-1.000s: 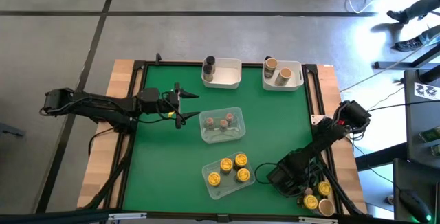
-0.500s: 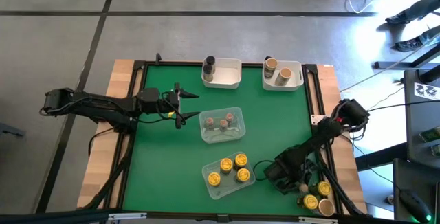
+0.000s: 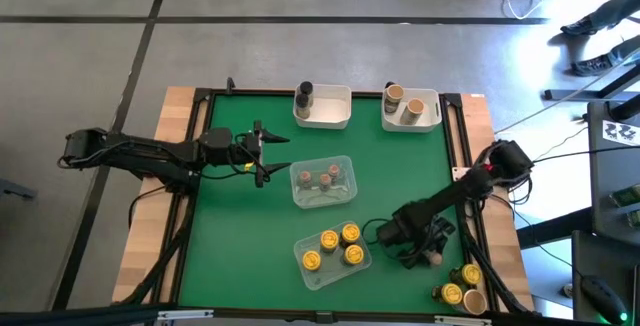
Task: Sort spices by type
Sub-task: Put the transparent seasoning bottle into the center transparent bin
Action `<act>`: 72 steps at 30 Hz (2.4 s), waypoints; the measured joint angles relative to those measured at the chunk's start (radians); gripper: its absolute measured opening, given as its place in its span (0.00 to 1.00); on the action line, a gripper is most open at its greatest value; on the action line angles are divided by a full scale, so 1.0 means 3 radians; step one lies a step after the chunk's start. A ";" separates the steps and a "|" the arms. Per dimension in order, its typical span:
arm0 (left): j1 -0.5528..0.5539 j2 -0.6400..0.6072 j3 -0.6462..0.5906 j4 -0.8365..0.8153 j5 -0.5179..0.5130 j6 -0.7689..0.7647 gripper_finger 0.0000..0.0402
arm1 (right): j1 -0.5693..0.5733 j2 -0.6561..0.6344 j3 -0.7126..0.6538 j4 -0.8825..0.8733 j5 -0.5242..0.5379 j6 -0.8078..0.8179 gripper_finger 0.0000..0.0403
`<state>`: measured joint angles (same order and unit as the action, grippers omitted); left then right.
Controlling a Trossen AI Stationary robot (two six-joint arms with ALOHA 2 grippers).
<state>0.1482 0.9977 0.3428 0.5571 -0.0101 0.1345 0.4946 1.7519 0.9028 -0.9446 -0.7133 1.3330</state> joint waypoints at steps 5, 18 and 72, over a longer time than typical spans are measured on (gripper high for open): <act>0.0000 0.0000 0.0000 -0.0001 0.0000 0.0000 0.78 | -0.0088 0.0001 -0.0001 -0.0143 0.0065 -0.0136 0.50; 0.0000 0.0000 0.0000 0.0000 0.0000 0.0000 0.78 | -0.0379 0.0001 -0.0002 -0.0206 0.0182 -0.0318 0.50; 0.0000 -0.0001 0.0003 -0.0129 0.0114 0.0043 0.78 | -0.0198 -0.0251 0.0757 -0.0774 0.1070 -0.0477 0.89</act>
<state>0.1482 0.9974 0.3435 0.5184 0.0242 0.1474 0.4351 1.6765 1.1299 -1.1768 -0.3923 1.1900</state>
